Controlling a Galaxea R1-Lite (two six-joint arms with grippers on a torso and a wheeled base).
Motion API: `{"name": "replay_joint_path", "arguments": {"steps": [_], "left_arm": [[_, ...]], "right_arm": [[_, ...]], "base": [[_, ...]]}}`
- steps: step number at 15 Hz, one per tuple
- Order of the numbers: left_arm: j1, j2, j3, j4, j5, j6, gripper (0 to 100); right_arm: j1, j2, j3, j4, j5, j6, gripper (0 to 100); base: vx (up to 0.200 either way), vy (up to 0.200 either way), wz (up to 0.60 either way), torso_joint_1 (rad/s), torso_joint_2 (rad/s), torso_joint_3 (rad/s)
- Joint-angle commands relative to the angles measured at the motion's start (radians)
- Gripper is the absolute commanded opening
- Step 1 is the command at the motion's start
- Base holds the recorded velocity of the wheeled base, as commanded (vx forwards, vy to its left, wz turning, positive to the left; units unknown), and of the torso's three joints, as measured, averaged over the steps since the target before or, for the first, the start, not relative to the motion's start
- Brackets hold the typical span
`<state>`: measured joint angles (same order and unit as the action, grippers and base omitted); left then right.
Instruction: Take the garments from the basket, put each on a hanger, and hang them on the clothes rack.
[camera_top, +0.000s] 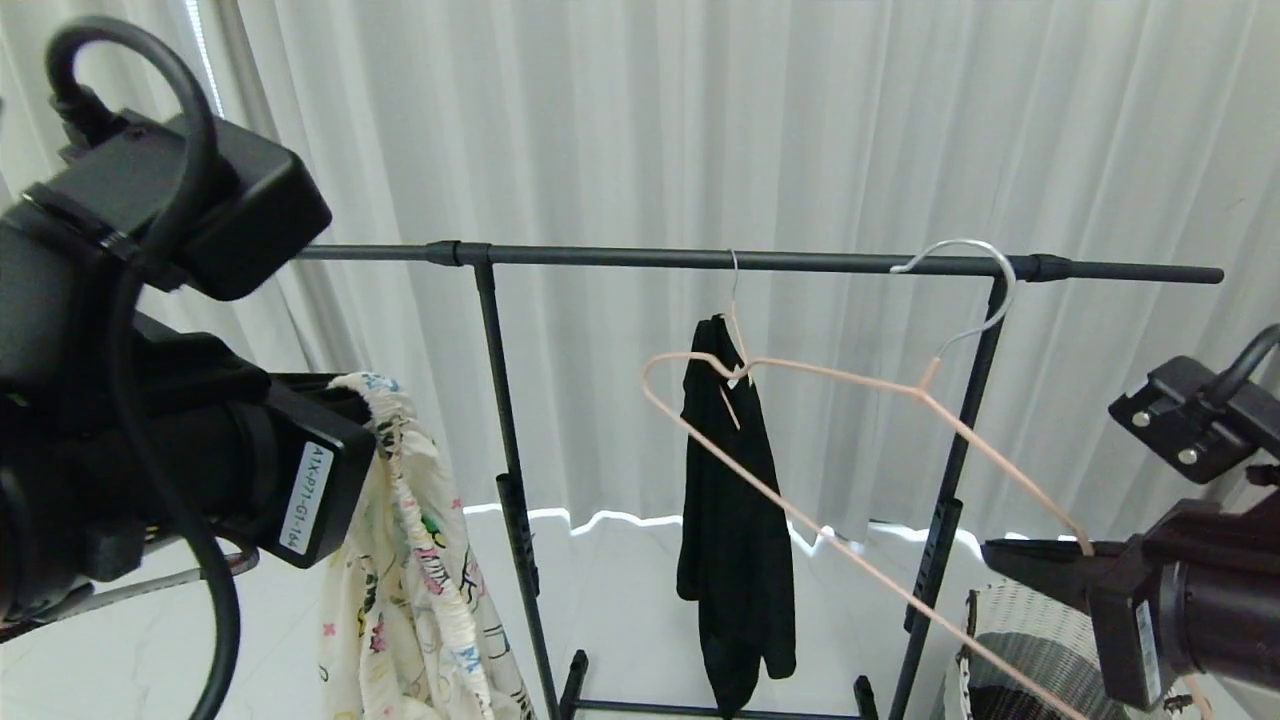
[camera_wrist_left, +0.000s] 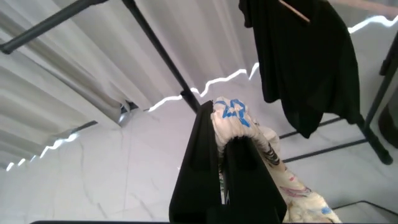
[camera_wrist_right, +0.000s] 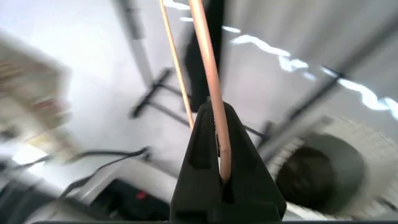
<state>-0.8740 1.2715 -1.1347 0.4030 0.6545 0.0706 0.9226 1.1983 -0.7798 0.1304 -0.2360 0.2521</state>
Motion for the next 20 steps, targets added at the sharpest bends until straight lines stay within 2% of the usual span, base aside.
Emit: {"name": "replay_joint_path", "arguments": {"steps": [1, 2, 3, 6, 12, 17, 20], "left_arm": [[0.009, 0.005, 0.041, 0.000, 0.001, -0.051, 0], [0.017, 0.012, 0.062, -0.004, 0.002, -0.121, 0], [0.024, 0.019, 0.082, -0.004, 0.013, -0.161, 0], [0.101, 0.028, 0.158, -0.004, 0.093, -0.175, 0], [0.107, 0.040, 0.164, -0.007, 0.111, -0.216, 0], [0.101, 0.048, 0.161, -0.056, 0.113, -0.215, 0], [0.095, 0.046, 0.162, -0.056, 0.122, -0.215, 0]], "right_arm": [[0.179, -0.017, 0.042, 0.000, 0.000, 0.061, 0], [0.239, -0.016, 0.050, 0.000, 0.000, 0.081, 0], [0.277, -0.016, 0.059, 0.000, 0.000, 0.087, 0], [0.335, -0.017, 0.073, 0.000, 0.001, 0.088, 0], [0.354, 0.006, 0.070, -0.083, 0.069, 0.084, 0], [0.364, 0.072, 0.068, -0.095, 0.060, 0.085, 0], [0.332, 0.124, 0.068, -0.207, 0.058, 0.084, 0]], "base": [[0.000, 0.000, 0.00, 0.000, 0.00, 0.000], [0.000, 0.000, 0.00, 0.000, 0.00, 0.000], [0.000, 0.000, 0.00, 0.000, 0.00, 0.000], [0.000, 0.000, 0.00, 0.000, 0.00, 0.000], [0.000, 0.000, 0.00, 0.000, 0.00, 0.000], [0.000, 0.000, 0.00, 0.000, 0.00, 0.000], [0.000, 0.000, 0.00, 0.000, 0.00, 0.000]]}}
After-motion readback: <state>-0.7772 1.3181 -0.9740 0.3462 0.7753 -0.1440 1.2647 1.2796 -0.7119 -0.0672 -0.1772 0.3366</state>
